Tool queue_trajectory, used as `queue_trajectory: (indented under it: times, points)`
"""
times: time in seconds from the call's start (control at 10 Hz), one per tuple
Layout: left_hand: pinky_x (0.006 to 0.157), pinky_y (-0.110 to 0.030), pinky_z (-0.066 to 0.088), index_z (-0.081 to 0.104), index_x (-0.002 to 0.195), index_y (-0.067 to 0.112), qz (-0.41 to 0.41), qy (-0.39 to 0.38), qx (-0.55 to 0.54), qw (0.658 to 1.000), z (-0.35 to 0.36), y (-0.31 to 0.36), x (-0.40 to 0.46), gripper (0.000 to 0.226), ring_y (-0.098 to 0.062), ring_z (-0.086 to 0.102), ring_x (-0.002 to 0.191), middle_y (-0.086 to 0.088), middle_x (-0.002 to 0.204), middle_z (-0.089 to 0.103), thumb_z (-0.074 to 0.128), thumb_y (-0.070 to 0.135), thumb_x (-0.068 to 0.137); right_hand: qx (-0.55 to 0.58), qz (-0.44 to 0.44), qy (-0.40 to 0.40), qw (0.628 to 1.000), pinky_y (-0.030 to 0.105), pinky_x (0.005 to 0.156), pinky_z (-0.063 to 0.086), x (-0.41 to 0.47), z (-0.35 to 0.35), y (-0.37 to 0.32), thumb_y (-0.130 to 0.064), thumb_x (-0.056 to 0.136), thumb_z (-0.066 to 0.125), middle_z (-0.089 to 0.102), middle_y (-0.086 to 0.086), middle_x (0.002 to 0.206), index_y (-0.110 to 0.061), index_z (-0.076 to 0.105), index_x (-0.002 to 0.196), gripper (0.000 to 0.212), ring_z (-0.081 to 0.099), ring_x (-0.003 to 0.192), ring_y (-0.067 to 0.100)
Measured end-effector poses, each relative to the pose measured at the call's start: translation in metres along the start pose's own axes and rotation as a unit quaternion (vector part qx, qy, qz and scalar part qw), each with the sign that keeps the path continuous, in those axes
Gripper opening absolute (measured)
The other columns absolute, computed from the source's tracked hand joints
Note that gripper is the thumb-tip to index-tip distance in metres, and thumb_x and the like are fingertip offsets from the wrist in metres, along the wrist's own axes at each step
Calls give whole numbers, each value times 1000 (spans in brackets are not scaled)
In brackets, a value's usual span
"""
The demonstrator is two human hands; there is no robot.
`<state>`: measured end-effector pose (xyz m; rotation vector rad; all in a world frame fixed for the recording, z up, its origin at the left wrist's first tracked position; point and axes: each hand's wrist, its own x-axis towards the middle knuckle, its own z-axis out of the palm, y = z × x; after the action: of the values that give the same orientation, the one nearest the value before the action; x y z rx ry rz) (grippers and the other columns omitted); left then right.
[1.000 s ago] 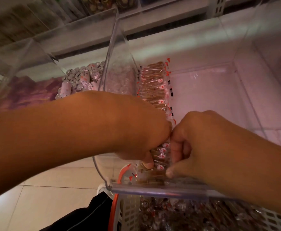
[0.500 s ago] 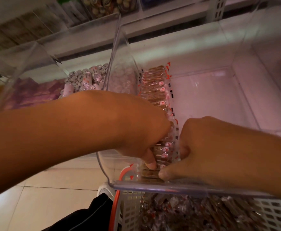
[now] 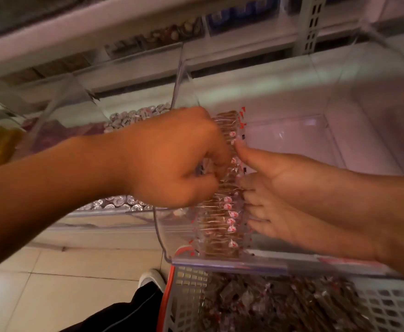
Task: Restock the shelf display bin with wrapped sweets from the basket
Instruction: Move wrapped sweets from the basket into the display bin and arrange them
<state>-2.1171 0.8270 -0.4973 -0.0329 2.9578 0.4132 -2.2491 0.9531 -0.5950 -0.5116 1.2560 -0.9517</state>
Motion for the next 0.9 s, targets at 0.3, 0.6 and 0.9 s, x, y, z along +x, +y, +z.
queue_trajectory:
  times: [0.3,0.6,0.9]
  points:
    - [65,-41,37,51,52,5,72,158,-44,984,6,-17,-25,24,-31,45,55,-7,54,46,55,5,76,4,-27,152,988,39,116,22,9,30,-31,-66,99,17,34,2,157,-25,46,143,67,31,145,21]
    - [65,-32,31,44,49,5,76,174,-37,981,12,-22,-24,33,-30,40,53,-12,50,42,42,28,73,-25,-83,304,949,42,114,25,37,21,-61,-60,102,15,32,7,159,-15,26,154,70,33,143,26]
    - [64,-34,34,45,47,3,65,174,-36,982,11,-27,-20,30,-33,41,53,-14,49,42,51,17,73,12,-57,172,983,39,103,46,56,21,-66,-73,94,7,60,13,135,-7,47,141,90,59,120,24]
